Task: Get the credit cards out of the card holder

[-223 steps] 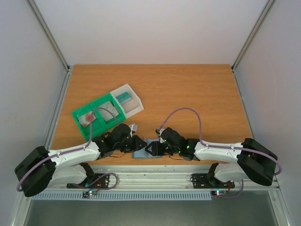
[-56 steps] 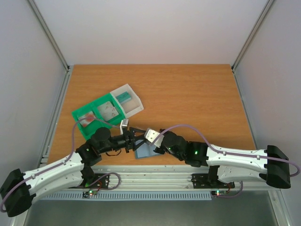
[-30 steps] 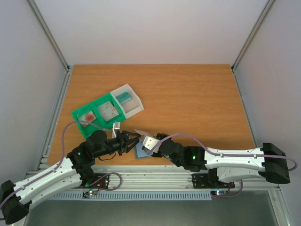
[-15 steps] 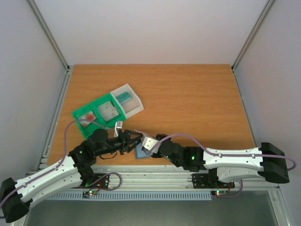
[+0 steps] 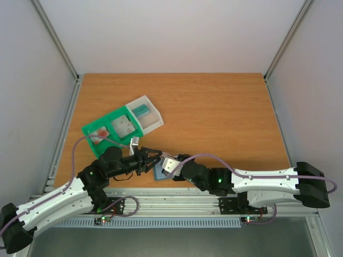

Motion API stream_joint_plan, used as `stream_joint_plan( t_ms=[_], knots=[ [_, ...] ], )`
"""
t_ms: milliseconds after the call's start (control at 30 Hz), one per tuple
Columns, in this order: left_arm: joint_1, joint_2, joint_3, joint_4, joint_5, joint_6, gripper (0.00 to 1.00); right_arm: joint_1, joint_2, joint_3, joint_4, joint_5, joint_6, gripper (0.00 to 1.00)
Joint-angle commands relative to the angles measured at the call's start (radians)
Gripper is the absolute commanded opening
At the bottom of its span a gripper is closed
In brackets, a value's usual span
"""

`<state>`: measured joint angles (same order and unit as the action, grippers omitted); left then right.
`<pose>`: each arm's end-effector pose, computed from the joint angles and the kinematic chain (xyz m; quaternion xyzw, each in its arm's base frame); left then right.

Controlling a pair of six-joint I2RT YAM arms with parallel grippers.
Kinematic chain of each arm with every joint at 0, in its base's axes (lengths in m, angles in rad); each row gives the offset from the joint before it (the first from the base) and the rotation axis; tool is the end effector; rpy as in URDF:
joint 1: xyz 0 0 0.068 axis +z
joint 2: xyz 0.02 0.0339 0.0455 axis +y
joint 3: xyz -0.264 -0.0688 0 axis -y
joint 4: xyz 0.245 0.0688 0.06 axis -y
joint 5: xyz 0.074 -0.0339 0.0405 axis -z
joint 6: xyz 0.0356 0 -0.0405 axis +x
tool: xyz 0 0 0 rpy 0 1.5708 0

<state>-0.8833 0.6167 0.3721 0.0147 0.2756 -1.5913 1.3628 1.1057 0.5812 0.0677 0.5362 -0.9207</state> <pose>0.0955 -0.1316 0.2404 -0.1890 0.7576 -0.6168 0.0998 0.0669 0.2287 0.2326 -0.6861 0.4679 -0.1076 0.5467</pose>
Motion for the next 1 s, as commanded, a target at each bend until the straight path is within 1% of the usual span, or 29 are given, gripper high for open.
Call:
stream_joint_plan(
  t_ms=[0, 67, 200, 267, 400, 500, 633, 667, 733, 800, 900, 967],
  knots=[
    [-0.003, 0.005, 0.015, 0.025, -0.013, 0.009, 0.39, 0.016, -0.020, -0.004, 0.037, 0.006, -0.009, 0.01],
    [-0.004, 0.018, 0.018, 0.038, 0.002, 0.007, 0.38, 0.021, -0.020, -0.001, 0.038, 0.007, -0.006, 0.01],
    [-0.003, 0.044, 0.041, 0.003, 0.014, 0.029, 0.36, 0.027, -0.024, -0.005, 0.049, 0.011, 0.001, 0.01],
    [-0.003, 0.047, 0.042, 0.002, 0.013, 0.034, 0.29, 0.027, -0.022, -0.005, 0.050, 0.018, 0.006, 0.01],
    [-0.004, 0.039, 0.049, -0.027, 0.007, 0.052, 0.11, 0.027, -0.027, -0.013, 0.053, 0.031, 0.019, 0.01],
    [-0.004, 0.037, 0.061, -0.075, 0.003, 0.085, 0.01, 0.027, -0.028, -0.016, 0.046, 0.029, 0.038, 0.07],
    [-0.004, 0.038, 0.064, -0.081, -0.013, 0.122, 0.00, 0.027, -0.030, -0.008, 0.040, 0.049, 0.075, 0.23],
    [-0.003, 0.039, 0.066, -0.081, -0.017, 0.136, 0.00, 0.028, -0.037, -0.006, 0.039, 0.062, 0.089, 0.29],
    [-0.003, 0.042, 0.067, -0.059, -0.021, 0.151, 0.01, 0.028, -0.059, -0.002, 0.014, 0.073, 0.128, 0.46],
    [-0.003, 0.049, 0.078, -0.056, -0.024, 0.185, 0.00, 0.027, -0.097, 0.003, -0.037, 0.070, 0.187, 0.61],
    [-0.003, 0.060, 0.104, -0.066, -0.025, 0.270, 0.01, 0.027, -0.176, 0.009, -0.141, 0.044, 0.282, 0.75],
    [-0.002, 0.063, 0.118, -0.070, -0.026, 0.326, 0.00, 0.027, -0.231, 0.011, -0.216, 0.035, 0.375, 0.83]
  ],
)
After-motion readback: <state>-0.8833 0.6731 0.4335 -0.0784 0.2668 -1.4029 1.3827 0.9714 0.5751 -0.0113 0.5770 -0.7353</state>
